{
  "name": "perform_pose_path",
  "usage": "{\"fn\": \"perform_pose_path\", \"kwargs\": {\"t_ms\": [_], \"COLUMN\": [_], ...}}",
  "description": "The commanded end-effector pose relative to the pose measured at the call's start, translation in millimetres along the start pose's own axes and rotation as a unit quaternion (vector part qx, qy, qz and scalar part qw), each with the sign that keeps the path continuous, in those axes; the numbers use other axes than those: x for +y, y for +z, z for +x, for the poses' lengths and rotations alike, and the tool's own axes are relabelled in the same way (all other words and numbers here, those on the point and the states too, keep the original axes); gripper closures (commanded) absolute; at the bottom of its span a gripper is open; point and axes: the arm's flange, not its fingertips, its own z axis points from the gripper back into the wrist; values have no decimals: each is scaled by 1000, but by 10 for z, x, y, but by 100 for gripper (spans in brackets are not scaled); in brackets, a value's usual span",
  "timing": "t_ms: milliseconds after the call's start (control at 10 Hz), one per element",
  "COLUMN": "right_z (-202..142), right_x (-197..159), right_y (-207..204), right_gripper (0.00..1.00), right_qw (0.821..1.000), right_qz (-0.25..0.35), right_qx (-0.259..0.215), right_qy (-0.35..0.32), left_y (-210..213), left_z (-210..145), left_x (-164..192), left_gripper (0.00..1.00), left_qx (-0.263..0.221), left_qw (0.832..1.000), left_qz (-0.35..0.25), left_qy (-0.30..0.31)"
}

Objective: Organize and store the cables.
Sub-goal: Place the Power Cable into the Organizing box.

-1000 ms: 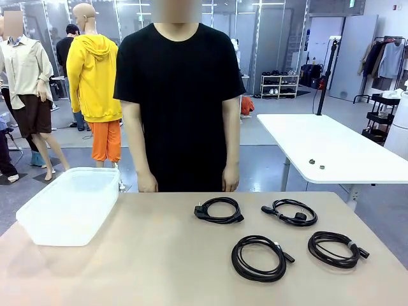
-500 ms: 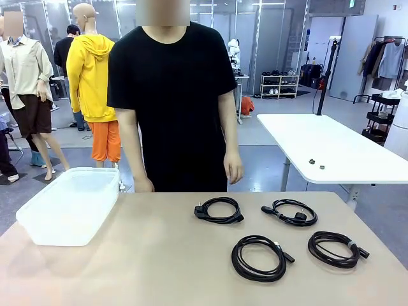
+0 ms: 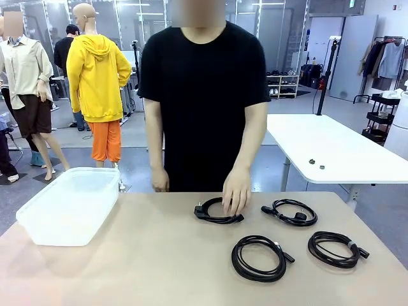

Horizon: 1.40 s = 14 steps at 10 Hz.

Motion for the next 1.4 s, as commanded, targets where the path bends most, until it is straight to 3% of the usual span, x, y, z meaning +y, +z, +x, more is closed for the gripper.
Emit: {"fn": "perform_pose_path", "kwargs": {"t_ms": [0,1300], "right_z": [-1,-1], "right_x": [0,0], "right_y": [2,2], "right_gripper": [0,0], "right_qw": [1000,1000], "right_qz": [2,2], "right_qx": [-3,-3], "right_qy": [2,2], "left_y": [-5,-5], "left_z": [-10,-10], "left_x": [7,7], "left_gripper": [0,0], "left_qx": [-3,-3], "left_qw": [1000,1000], "left_qz": [-6,-6], "left_qy": [-5,-5]}}
